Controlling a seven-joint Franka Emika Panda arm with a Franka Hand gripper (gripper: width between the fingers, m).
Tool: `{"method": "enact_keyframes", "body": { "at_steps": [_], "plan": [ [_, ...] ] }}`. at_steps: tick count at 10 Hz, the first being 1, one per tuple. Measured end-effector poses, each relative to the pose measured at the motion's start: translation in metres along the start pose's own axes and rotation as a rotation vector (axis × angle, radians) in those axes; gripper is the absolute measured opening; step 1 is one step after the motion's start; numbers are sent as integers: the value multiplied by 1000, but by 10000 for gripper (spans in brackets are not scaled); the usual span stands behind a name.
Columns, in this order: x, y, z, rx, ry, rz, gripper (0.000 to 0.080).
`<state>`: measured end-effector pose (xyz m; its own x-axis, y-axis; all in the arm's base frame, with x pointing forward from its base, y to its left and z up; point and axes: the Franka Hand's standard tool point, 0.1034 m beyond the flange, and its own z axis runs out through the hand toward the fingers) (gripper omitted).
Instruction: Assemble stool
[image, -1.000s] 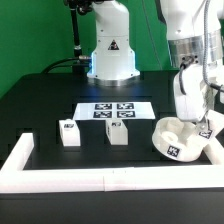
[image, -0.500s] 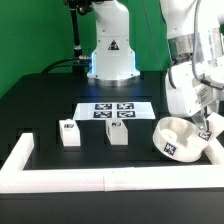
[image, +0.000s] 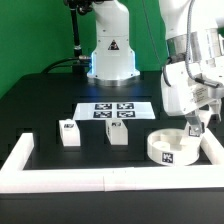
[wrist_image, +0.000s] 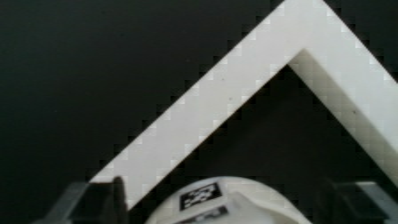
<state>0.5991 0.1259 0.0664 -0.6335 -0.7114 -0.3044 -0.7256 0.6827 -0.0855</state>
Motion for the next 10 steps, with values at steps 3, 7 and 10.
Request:
{"method": "enact_keyframes", "body": {
  "at_steps": [3, 7, 10],
  "plan": [
    [-2, -1, -2, 2, -4, -15, 640],
    [-26, -15, -52, 33, -83, -129, 649],
    [-24, -14, -49, 30, -77, -130, 649]
  ]
}}
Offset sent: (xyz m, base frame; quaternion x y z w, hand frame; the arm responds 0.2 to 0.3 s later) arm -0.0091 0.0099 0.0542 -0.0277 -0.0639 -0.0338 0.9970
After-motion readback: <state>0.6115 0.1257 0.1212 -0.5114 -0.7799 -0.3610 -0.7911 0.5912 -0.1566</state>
